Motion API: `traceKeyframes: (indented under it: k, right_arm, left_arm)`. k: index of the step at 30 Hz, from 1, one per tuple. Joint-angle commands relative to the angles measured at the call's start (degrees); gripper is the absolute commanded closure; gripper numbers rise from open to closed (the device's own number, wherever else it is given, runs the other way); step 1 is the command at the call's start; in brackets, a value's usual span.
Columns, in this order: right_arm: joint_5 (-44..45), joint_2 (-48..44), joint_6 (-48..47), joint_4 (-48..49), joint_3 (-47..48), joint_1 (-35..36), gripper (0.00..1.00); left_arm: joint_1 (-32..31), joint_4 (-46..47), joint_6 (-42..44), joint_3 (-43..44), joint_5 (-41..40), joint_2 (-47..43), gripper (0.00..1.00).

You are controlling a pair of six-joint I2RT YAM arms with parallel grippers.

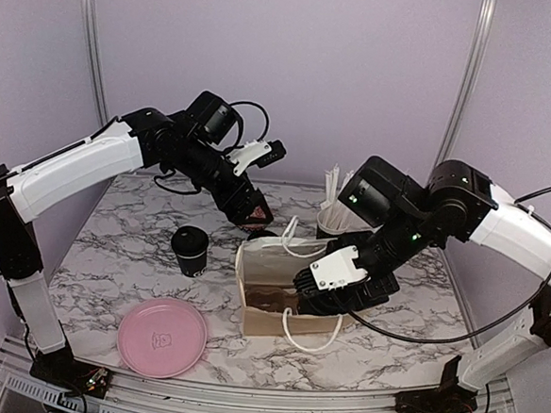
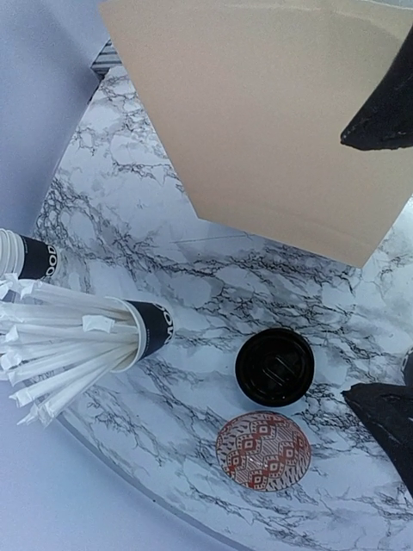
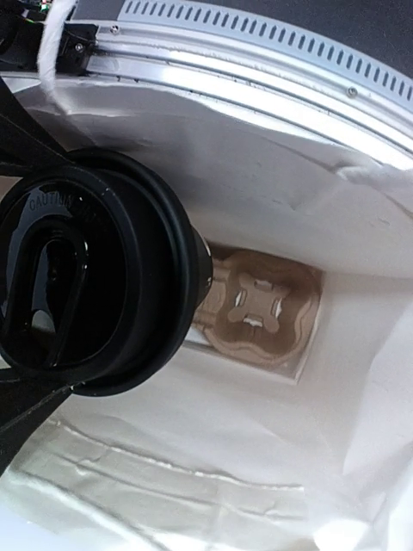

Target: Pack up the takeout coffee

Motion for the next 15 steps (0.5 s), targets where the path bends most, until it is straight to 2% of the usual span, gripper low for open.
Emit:
traceKeyframes:
  k: [1, 7, 15]
  right_arm:
    - [-3.1, -2.7, 0.7, -3.8, -2.3, 2.5, 0.66]
    - [3.1, -6.1, 0.7, -3.8, -6.5, 6.6, 0.66]
    - [6.5, -10.6, 1.0, 1.0, -13.5, 6.7, 0.67]
  left_arm:
    - [-1.3, -1.3, -0.5, -1.1, 2.6, 1.5, 0.06]
    - [-2.0, 0.2, -0.7, -2.1, 2.5, 3.9, 0.06]
    - [-3.1, 0.6, -1.5, -2.3, 4.2, 5.8, 0.08]
